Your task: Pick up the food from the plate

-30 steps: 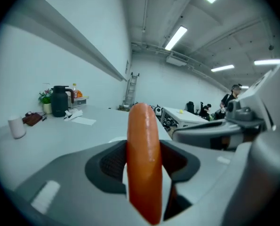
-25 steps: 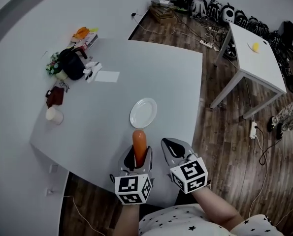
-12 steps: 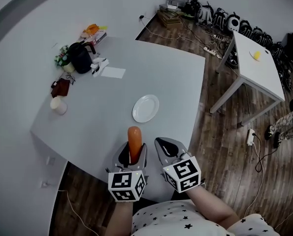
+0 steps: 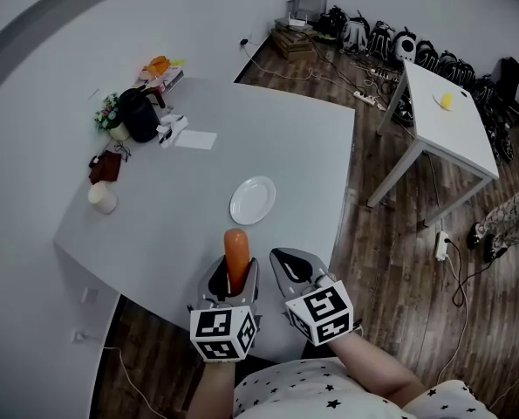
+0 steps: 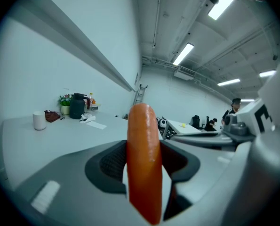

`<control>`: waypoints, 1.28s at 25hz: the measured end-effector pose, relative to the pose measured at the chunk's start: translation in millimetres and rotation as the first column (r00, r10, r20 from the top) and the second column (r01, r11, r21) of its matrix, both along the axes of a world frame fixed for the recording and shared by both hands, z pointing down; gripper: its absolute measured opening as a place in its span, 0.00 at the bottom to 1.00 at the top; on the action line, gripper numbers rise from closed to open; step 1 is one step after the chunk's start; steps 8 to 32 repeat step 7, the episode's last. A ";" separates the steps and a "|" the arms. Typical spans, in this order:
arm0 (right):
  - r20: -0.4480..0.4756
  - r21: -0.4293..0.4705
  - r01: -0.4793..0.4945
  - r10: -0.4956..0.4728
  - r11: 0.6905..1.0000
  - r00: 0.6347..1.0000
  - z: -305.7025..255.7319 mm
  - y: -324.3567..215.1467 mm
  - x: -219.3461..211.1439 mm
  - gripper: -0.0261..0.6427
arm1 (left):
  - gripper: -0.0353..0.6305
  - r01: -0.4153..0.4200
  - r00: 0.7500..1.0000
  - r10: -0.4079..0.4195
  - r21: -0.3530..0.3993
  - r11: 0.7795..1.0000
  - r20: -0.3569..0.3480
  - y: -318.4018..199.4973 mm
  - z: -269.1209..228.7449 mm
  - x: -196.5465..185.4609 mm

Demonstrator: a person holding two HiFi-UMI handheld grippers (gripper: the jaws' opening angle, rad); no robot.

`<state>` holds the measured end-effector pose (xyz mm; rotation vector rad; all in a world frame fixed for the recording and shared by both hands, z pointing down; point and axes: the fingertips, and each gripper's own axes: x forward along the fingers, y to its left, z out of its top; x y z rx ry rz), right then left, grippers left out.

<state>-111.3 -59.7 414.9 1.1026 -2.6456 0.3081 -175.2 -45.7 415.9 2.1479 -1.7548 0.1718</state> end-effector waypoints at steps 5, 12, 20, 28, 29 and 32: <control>0.007 -0.005 0.000 0.000 1.000 1.000 -0.4 0.6 1.0 0.04 | 0.38 0.002 1.000 -0.002 0.003 1.000 -0.011 0.8 -2.6 2.8; 0.014 -0.011 0.000 0.000 1.000 1.000 0.5 0.7 1.0 0.04 | 0.38 0.003 1.000 -0.003 0.001 1.000 -0.016 1.0 -2.6 3.4; 0.014 -0.011 0.000 0.000 1.000 1.000 0.5 0.7 1.0 0.04 | 0.38 0.003 1.000 -0.003 0.001 1.000 -0.016 1.0 -2.6 3.4; 0.014 -0.011 0.000 0.000 1.000 1.000 0.5 0.7 1.0 0.04 | 0.38 0.003 1.000 -0.003 0.001 1.000 -0.016 1.0 -2.6 3.4; 0.014 -0.011 0.000 0.000 1.000 1.000 0.5 0.7 1.0 0.04 | 0.38 0.003 1.000 -0.003 0.001 1.000 -0.016 1.0 -2.6 3.4; 0.014 -0.011 0.000 0.000 1.000 1.000 0.5 0.7 1.0 0.04 | 0.38 0.003 1.000 -0.003 0.001 1.000 -0.016 1.0 -2.6 3.4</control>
